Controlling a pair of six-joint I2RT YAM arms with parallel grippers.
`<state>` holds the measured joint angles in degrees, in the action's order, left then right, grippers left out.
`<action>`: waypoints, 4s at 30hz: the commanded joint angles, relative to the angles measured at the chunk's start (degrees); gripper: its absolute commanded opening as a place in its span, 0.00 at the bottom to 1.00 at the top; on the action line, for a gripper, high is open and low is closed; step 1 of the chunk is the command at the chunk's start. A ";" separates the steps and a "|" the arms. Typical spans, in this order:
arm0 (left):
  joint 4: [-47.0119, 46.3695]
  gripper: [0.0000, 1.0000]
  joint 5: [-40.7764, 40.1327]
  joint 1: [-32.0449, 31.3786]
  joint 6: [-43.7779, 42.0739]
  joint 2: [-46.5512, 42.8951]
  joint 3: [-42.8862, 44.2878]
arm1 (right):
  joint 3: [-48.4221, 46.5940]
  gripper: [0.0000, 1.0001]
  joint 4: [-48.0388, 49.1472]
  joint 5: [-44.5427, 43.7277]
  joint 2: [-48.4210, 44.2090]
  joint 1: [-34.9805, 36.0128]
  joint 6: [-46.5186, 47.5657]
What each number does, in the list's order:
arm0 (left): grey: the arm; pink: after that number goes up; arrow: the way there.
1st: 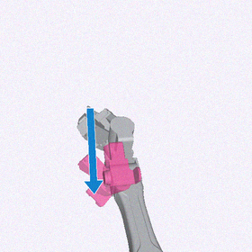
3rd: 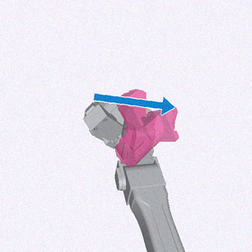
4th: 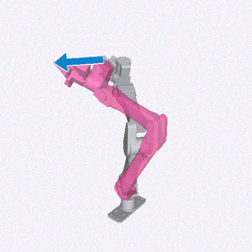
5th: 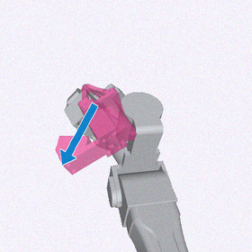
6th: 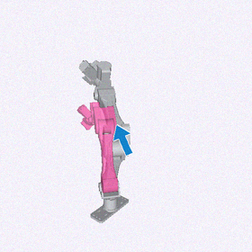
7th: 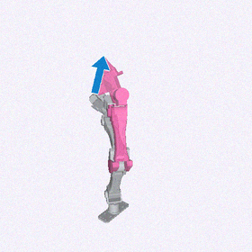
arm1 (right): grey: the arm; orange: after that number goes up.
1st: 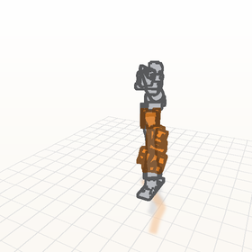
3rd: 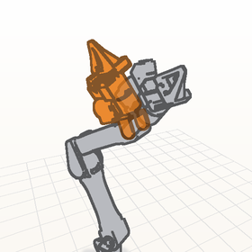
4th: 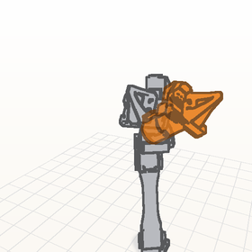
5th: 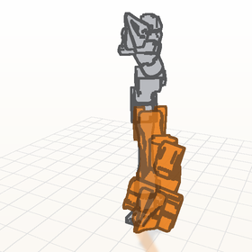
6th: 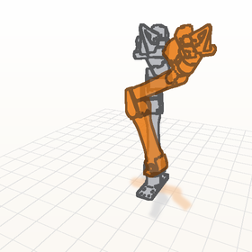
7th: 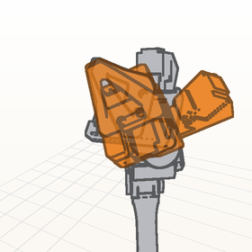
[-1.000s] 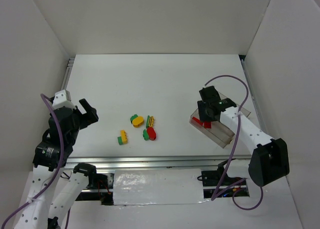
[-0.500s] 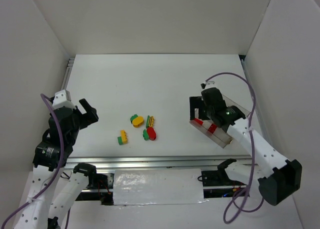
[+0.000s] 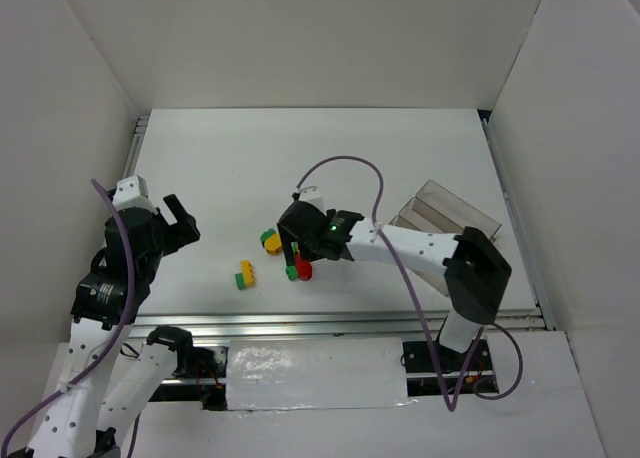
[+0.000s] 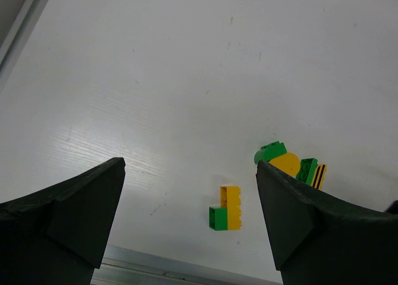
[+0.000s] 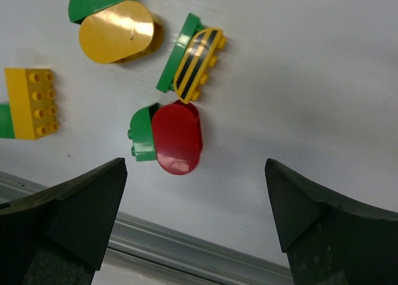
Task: Sort the legos into containers by color
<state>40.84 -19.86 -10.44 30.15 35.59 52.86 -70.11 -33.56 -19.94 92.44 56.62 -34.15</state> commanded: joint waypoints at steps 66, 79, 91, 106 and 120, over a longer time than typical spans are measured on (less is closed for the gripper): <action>-38.99 0.93 59.59 -8.72 23.11 4.92 -18.32 | 12.89 0.21 26.00 -6.51 -20.90 17.56 11.83; -42.34 0.67 56.42 -15.66 23.90 10.19 -18.50 | 10.69 0.22 27.23 -6.51 -18.71 17.56 12.44; -32.07 0.00 52.99 -16.02 14.33 10.02 -12.35 | 16.75 1.00 26.19 -0.83 -23.52 15.29 7.97; -54.89 0.00 80.32 -16.37 13.95 6.17 -16.65 | 27.67 1.00 35.06 43.94 -46.48 0.86 5.24; -54.11 0.00 80.06 -16.55 12.48 -0.26 -16.83 | 23.08 0.58 50.16 55.97 -34.17 0.86 -0.56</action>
<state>-11.51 58.65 -26.55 43.62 35.48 35.35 -44.25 9.93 33.08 57.84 57.84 -33.21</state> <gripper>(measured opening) 0.485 0.597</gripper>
